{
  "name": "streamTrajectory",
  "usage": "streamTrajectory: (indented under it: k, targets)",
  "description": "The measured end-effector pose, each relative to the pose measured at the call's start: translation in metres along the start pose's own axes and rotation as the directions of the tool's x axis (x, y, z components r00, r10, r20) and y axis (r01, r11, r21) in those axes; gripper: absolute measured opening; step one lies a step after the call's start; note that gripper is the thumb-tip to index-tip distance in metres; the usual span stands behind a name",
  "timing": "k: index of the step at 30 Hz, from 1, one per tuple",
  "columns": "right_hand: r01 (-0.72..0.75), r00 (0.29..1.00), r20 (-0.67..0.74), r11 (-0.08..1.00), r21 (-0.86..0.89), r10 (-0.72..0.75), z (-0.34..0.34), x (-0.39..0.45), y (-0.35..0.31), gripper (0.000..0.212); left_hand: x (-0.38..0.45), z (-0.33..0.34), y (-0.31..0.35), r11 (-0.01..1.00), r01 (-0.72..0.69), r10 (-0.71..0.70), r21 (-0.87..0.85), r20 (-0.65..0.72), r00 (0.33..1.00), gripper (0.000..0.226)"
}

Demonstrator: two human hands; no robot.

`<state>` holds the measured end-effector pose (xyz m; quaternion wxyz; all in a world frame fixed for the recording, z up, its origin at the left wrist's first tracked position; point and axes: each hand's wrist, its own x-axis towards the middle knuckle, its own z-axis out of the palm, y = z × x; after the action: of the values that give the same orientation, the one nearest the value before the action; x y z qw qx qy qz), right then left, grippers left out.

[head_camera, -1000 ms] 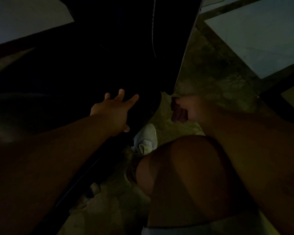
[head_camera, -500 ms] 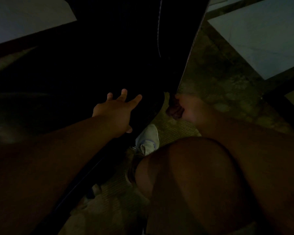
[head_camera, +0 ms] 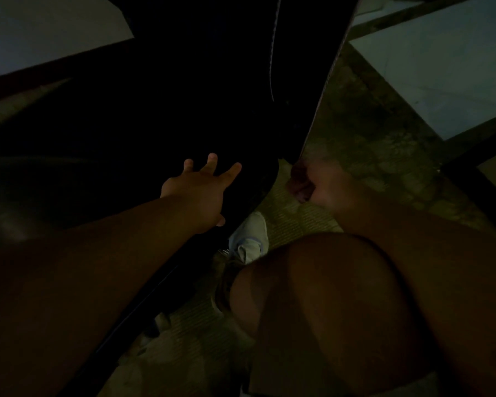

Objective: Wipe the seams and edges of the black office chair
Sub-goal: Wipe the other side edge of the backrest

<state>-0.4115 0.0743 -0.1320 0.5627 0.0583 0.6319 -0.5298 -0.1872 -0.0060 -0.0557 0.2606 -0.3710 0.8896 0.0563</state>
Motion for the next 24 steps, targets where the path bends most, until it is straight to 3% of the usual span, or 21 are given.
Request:
streamTrajectory:
  k: [2,7,9,16,18,22,24]
  targets:
    - [-0.030,0.999,0.045,0.999,0.046,0.028,0.0010,-0.0051,0.0030,0.039,-0.0004,0.0002,0.0000,1.000,-0.001,0.001,0.001,0.002,1.000,0.117]
    - [0.082,0.997,0.004,0.996,0.036,-0.082,-0.0026,-0.0049,-0.0014,0.036,-0.0010,0.0002,0.0001,1.000,0.003,-0.003,0.007,-0.005,1.000,0.117]
    - [0.024,1.000,-0.006,0.995,0.101,-0.023,-0.0017,-0.0037,-0.0003,0.040,-0.0010,0.0005,-0.0005,1.000,-0.005,0.005,0.002,0.000,1.000,0.117]
    - [0.034,0.999,0.001,0.995,-0.092,-0.034,-0.0042,-0.0074,-0.0016,0.040,-0.0004,0.0022,0.0002,1.000,-0.005,0.005,-0.004,0.001,1.000,0.117]
    - [-0.032,0.997,0.062,0.999,-0.031,0.034,-0.0041,-0.0085,0.0015,0.048,-0.0009,0.0028,0.0002,1.000,-0.008,0.008,-0.005,0.002,1.000,0.117]
    - [0.021,1.000,-0.022,0.999,-0.044,-0.022,-0.0038,-0.0088,-0.0018,0.041,-0.0024,0.0037,0.0000,1.000,-0.006,0.006,0.004,-0.010,1.000,0.116]
    - [0.005,1.000,0.029,0.999,-0.035,-0.004,-0.0050,-0.0103,-0.0012,0.041,-0.0022,0.0039,-0.0010,1.000,-0.011,0.011,0.001,-0.011,1.000,0.117]
